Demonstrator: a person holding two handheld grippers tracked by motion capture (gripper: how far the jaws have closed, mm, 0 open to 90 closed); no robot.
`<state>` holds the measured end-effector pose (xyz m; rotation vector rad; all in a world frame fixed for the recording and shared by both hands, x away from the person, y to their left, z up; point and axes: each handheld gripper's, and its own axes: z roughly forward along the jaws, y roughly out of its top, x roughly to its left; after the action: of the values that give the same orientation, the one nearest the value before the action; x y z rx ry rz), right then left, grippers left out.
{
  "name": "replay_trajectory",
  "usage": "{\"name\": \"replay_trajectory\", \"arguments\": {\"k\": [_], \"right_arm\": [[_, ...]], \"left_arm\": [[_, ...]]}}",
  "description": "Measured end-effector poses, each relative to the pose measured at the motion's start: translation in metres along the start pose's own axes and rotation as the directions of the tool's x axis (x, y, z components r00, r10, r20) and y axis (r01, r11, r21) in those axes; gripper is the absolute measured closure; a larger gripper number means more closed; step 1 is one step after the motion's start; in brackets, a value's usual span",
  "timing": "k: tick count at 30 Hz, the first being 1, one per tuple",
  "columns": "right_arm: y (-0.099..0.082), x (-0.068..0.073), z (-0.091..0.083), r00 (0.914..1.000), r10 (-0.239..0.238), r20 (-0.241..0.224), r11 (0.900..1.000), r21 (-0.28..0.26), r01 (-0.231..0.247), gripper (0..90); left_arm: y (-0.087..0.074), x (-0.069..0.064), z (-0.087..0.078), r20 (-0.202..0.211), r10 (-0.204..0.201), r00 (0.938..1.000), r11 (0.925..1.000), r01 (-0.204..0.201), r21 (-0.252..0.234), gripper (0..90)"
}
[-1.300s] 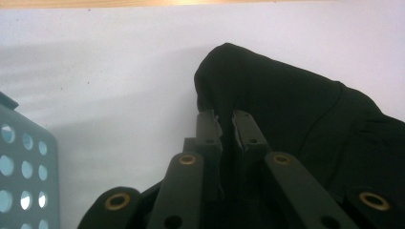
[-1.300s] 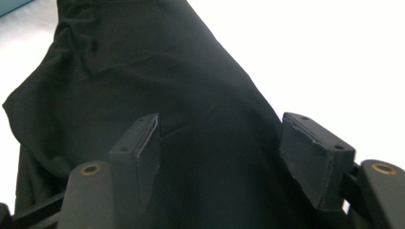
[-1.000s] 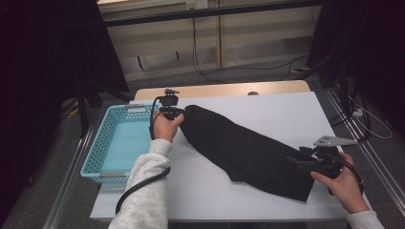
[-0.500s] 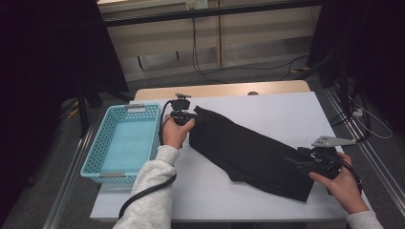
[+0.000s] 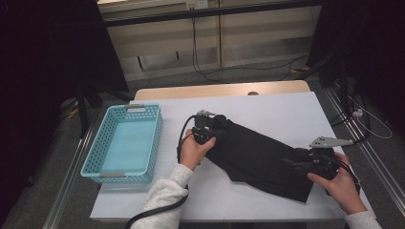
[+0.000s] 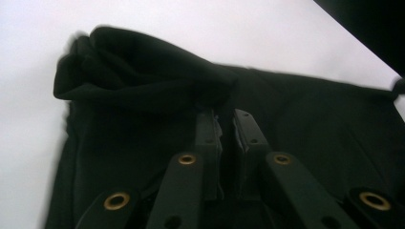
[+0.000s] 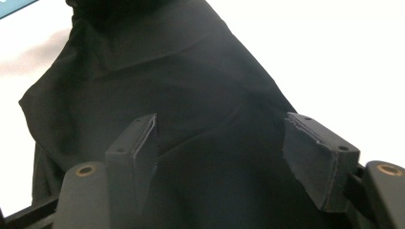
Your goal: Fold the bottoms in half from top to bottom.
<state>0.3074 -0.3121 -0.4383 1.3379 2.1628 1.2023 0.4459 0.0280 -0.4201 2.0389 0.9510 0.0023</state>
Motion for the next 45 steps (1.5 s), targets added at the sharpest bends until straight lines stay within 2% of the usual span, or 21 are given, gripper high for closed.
{"name": "replay_trajectory", "arguments": {"k": [1,4,5,11,12,13,14,16,17,18,19,21,22,24,25,28,30,32,36,42,45], "right_arm": [[0.000,0.000,0.001,1.0000,-0.001,0.001,1.0000,0.002,0.001,28.8],[0.000,0.000,0.001,1.0000,-0.002,0.003,1.0000,0.003,0.002,28.8],[0.000,0.000,0.001,1.0000,-0.002,0.004,1.0000,0.003,0.002,28.8],[0.000,0.001,0.003,1.0000,-0.004,0.000,1.0000,0.008,0.004,28.8],[0.001,0.003,0.004,0.9999,-0.010,-0.005,0.9999,0.009,0.010,28.8],[0.002,0.003,0.005,0.9999,-0.010,-0.005,0.9999,0.010,0.010,28.8],[0.002,0.003,0.005,0.9999,-0.010,-0.005,0.9999,0.010,0.010,28.8],[0.005,0.006,0.010,0.9997,-0.019,-0.015,0.9998,0.011,0.019,28.8],[0.006,0.008,0.012,0.9996,-0.022,-0.018,0.9997,0.014,0.022,28.8],[0.006,0.008,0.012,0.9996,-0.022,-0.018,0.9997,0.014,0.022,28.8],[0.011,0.011,0.017,0.9993,-0.030,-0.022,0.9994,0.014,0.031,28.9],[0.015,0.013,0.022,0.9991,-0.036,-0.022,0.9992,0.015,0.037,29.0],[0.015,0.013,0.022,0.9991,-0.036,-0.022,0.9992,0.015,0.037,29.0],[0.021,0.016,0.029,0.9989,-0.041,-0.023,0.9990,0.019,0.041,29.2],[0.026,0.018,0.035,0.9985,-0.048,-0.028,0.9986,0.022,0.048,29.5],[0.033,0.022,0.045,0.9980,-0.057,-0.028,0.9979,0.028,0.058,30.3],[0.035,0.023,0.047,0.9979,-0.057,-0.030,0.9979,0.028,0.058,31.2],[0.042,0.026,0.059,0.9971,-0.068,-0.032,0.9966,0.043,0.070,32.0],[0.049,0.029,0.070,0.9962,-0.080,-0.032,0.9955,0.049,0.082,33.2],[0.058,0.028,0.088,0.9979,-0.060,-0.023,0.9963,0.059,0.061,38.0],[0.062,0.027,0.096,0.9987,-0.048,-0.018,0.9971,0.058,0.049,42.0]], "left_arm": [[-0.004,-0.006,0.004,0.006,0.020,0.9998,0.9997,-0.020,0.016,82.4],[-0.005,-0.011,0.007,0.013,0.033,0.9993,0.9993,-0.034,0.017,82.1],[-0.008,-0.016,0.010,0.022,0.051,0.9984,0.9982,-0.052,0.028,82.0],[-0.014,-0.023,0.015,0.070,0.092,0.9933,0.9923,-0.097,0.077,79.5],[-0.014,-0.023,0.015,0.075,0.099,0.9922,0.9919,-0.105,0.072,66.0],[-0.013,-0.023,0.014,0.077,0.093,0.9927,0.9932,-0.098,0.064,59.8],[-0.013,-0.023,0.013,0.080,0.089,0.9929,0.9937,-0.094,0.061,59.8],[-0.011,-0.022,0.008,0.084,0.085,0.9929,0.9950,-0.089,0.045,48.4],[-0.010,-0.021,0.005,0.069,0.091,0.9934,0.9952,-0.093,0.030,41.0],[-0.009,-0.021,0.002,0.051,0.095,0.9942,0.9951,-0.096,0.022,41.0],[-0.008,-0.017,-0.004,0.024,0.096,0.9951,0.9952,-0.096,0.019,33.6],[-0.008,-0.013,-0.009,-0.020,0.105,0.9942,0.9944,-0.105,0.008,26.4],[-0.008,-0.013,-0.009,-0.020,0.105,0.9942,0.9944,-0.105,0.008,22.6],[-0.009,-0.006,-0.015,-0.045,0.097,0.9942,0.9953,-0.097,0.004,21.1],[-0.011,0.000,-0.020,-0.077,0.096,0.9924,0.9954,-0.096,-0.002,19.0],[-0.015,0.007,-0.027,-0.115,0.097,0.9886,0.9951,-0.098,-0.003,16.5],[-0.017,0.009,-0.030,-0.123,0.096,0.9878,0.9954,-0.096,0.003,16.2],[-0.020,0.014,-0.036,-0.158,0.106,0.9817,0.9943,-0.107,0.005,15.2],[-0.025,0.020,-0.041,-0.166,0.089,0.9820,0.9960,-0.089,0.007,14.4],[-0.032,0.028,-0.049,-0.199,0.079,0.9769,0.9969,-0.078,0.010,14.0],[-0.035,0.031,-0.051,-0.202,0.068,0.9770,0.9977,-0.066,0.015,13.5]]}}
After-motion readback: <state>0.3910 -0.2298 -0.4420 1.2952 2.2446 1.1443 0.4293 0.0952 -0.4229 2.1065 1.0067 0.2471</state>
